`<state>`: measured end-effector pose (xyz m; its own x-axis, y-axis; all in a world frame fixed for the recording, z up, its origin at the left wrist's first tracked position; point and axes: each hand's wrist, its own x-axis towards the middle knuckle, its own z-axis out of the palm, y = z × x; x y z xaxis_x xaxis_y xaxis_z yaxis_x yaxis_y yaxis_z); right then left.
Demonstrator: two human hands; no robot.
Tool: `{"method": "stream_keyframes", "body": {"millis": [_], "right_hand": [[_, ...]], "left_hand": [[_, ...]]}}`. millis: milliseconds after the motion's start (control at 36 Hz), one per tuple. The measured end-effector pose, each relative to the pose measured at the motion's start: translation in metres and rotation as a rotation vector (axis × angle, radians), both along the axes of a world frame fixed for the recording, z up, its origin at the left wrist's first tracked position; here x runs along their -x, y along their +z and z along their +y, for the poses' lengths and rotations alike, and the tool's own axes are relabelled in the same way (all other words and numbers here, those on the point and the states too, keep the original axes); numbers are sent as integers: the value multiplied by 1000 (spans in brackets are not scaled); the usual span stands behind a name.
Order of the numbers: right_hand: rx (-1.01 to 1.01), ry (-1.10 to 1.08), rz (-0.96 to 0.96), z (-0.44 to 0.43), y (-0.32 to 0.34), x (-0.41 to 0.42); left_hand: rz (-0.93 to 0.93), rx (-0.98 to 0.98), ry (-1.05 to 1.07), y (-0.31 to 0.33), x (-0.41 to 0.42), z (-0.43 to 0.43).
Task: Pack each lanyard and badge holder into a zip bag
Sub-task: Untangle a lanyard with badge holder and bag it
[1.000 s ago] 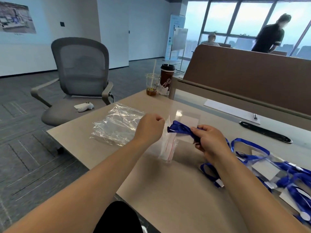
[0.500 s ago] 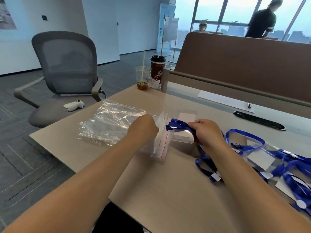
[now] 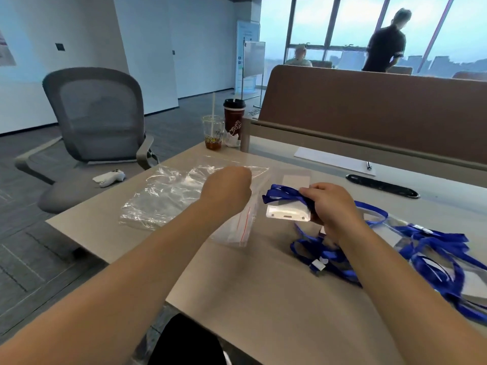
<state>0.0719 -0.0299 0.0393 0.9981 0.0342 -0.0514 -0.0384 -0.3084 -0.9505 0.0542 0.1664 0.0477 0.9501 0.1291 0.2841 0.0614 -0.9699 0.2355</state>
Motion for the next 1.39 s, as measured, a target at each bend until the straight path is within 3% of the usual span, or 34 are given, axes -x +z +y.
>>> {"method": "stream_keyframes", "body": {"millis": [472, 611, 972, 1389], "right_hand": [[-86, -79, 76, -92, 0, 82], [0, -65, 152, -107, -6, 96], [-177, -115, 328, -111, -23, 95], [-242, -185, 375, -93, -28, 87]], "left_hand": [[-91, -27, -196, -19, 35, -83], [-93, 28, -231, -26, 42, -95], [-147, 158, -289, -33, 51, -100], [-7, 343, -395, -34, 53, -96]]}}
